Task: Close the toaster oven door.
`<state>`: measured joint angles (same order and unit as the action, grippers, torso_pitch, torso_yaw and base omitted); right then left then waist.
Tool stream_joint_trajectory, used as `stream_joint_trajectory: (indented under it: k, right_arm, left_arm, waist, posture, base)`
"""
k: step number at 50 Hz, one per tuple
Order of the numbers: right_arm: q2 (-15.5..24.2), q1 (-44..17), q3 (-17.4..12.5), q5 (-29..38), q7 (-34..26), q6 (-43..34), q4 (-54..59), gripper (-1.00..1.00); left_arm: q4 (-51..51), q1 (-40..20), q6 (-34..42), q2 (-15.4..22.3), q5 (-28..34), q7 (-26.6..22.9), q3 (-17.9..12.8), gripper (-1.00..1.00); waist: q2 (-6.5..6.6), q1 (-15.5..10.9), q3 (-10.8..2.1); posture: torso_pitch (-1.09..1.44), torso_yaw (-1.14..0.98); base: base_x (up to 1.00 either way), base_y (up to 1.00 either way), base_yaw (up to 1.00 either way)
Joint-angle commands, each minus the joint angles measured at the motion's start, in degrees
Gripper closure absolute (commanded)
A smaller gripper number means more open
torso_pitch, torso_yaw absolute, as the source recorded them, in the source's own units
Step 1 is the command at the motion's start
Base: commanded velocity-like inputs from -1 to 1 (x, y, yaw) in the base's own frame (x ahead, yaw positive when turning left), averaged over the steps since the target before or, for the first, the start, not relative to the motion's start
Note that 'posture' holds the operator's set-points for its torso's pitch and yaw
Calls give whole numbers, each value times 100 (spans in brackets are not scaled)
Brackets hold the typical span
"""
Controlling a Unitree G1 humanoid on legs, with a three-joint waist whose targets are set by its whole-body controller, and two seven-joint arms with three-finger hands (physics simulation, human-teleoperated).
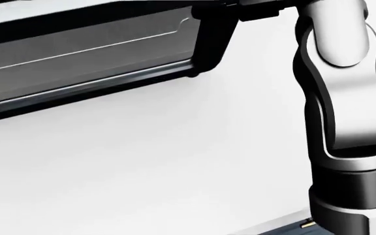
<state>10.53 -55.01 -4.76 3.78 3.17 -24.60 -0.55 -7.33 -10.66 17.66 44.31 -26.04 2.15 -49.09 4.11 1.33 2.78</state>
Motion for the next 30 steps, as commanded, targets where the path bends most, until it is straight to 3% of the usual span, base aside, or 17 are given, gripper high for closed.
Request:
stream_joint_trajectory:
  k: [1,8,16,26,30]
  right_arm:
    - [29,-227,18,58,32,148,-99,-100]
    - [46,-318,4,72,41,180,5,-100]
    - [56,-400,0,74,48,238,128,-100]
    - [72,-403,9,120,36,356,259,-100]
    - [90,-418,-13,124,49,415,360,-100]
  left_arm:
    - [230,-90,-155,179,-6,-12,-91,-100]
    - [660,-6,86,30,-22,-60,-124,-100]
    - [1712,199,577,-455,-22,-152,-212,-100]
    - [2053,255,774,-619,3,-294,-337,-100]
    - [2412,407,851,-874,30,-330,-352,-100]
  waist:
    - [46,-4,-120]
    - [37,-13,-116]
    - [26,-13,-109]
    - [11,-16,-95]
    - [3,-16,-94]
  posture:
    - [0,0]
    - [0,0]
    - [0,0]
    - [0,0]
    - [0,0]
  base:
    - [0,0,0]
    - [0,0,0]
    - [0,0,0]
    - [0,0,0]
    - [0,0,0]
